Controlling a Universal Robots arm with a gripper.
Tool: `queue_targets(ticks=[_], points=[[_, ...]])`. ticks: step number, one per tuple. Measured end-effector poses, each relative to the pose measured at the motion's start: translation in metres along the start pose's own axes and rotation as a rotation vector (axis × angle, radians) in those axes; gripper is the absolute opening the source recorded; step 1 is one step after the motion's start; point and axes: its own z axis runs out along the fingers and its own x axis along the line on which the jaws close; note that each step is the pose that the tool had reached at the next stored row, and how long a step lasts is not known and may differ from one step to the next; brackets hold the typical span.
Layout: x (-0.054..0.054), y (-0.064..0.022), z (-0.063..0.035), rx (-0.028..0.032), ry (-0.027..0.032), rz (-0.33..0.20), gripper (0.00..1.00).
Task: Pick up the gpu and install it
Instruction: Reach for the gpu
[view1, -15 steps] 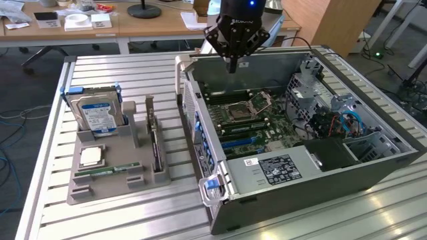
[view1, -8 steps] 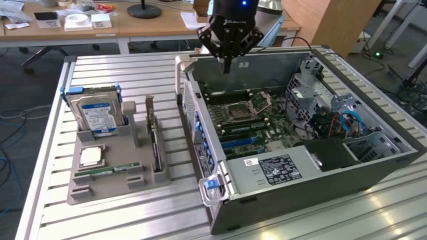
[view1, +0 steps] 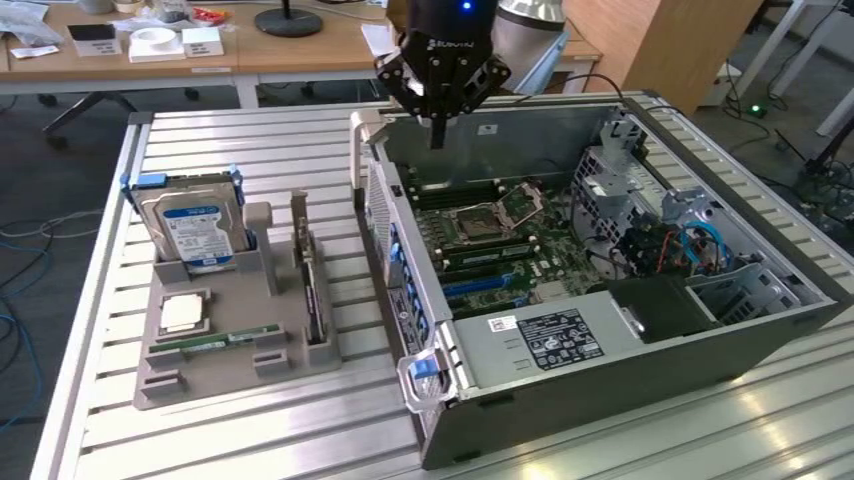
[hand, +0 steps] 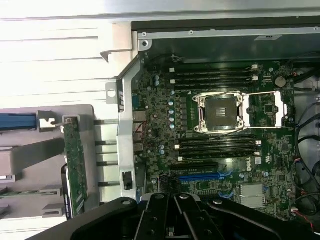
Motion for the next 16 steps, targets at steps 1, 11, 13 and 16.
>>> queue_targets(ticks=[1,11,13,16], points=[[0.002,-0.0002,-0.0001,0.0,0.0001,0.0,0.11],[0.023,-0.0017,-0.0004,0.0,0.0,0.0,0.11],[0.027,-0.002,-0.0005,-0.0001,0.0,0.0,0.11],[0.034,-0.0025,-0.0006,0.0,0.0,0.0,0.11]])
